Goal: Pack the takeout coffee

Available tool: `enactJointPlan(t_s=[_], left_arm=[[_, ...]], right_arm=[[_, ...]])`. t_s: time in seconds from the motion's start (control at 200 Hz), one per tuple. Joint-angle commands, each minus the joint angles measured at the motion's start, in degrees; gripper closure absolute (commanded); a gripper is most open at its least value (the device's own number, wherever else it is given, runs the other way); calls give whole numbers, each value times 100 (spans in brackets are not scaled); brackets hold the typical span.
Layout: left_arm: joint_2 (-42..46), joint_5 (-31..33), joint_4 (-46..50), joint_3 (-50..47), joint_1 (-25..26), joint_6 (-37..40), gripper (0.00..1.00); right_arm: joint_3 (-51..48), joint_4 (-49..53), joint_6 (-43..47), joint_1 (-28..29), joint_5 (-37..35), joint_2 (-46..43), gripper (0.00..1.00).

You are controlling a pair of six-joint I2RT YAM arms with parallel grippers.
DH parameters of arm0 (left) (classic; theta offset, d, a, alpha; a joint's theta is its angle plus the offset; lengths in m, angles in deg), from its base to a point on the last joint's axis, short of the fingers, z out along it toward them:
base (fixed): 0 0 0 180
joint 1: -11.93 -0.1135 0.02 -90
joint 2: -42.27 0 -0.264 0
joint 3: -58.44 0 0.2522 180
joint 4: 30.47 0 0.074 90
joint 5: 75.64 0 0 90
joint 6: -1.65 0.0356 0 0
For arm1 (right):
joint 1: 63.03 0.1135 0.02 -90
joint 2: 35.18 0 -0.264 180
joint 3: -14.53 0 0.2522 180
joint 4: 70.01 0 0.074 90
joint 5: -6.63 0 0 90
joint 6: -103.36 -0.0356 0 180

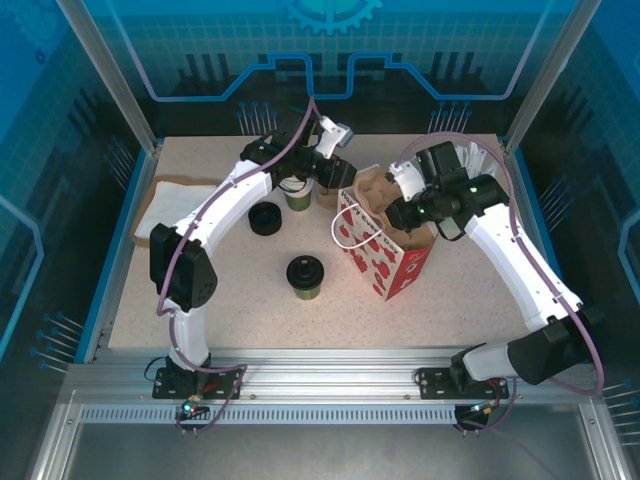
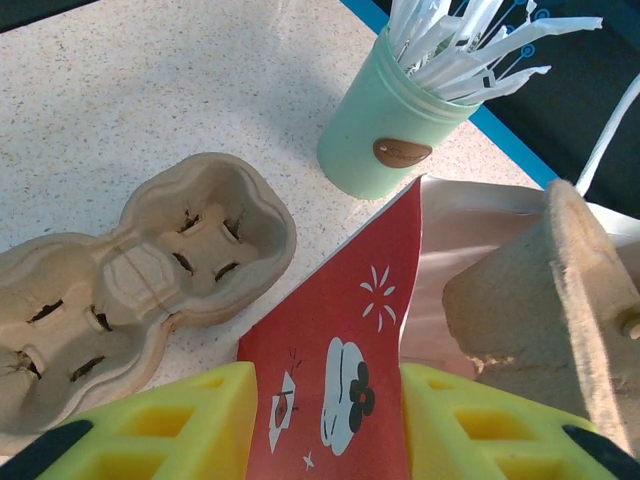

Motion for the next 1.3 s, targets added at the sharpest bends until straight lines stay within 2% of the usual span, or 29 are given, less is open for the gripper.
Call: enactJointPlan(t_s=[0.0, 0.495, 0.785, 1.026, 1.296], left_arm=[[298, -171, -157, -66, -82, -51, 57], [354, -155, -270, -27, -86, -96, 50], [806, 54, -503, -244, -86, -217, 43], [1461, 417, -796, -781, -86, -403, 39], [2493, 739, -1392, -1963, -91, -789, 36]], right_arm=[[161, 311, 77, 61, -145, 31, 78], [339, 606, 135, 285, -503, 343, 78], [559, 839, 141, 403, -723, 650, 77], [638, 949, 151, 518, -949, 907, 76], [671, 913, 124, 620, -1043, 1254, 74]])
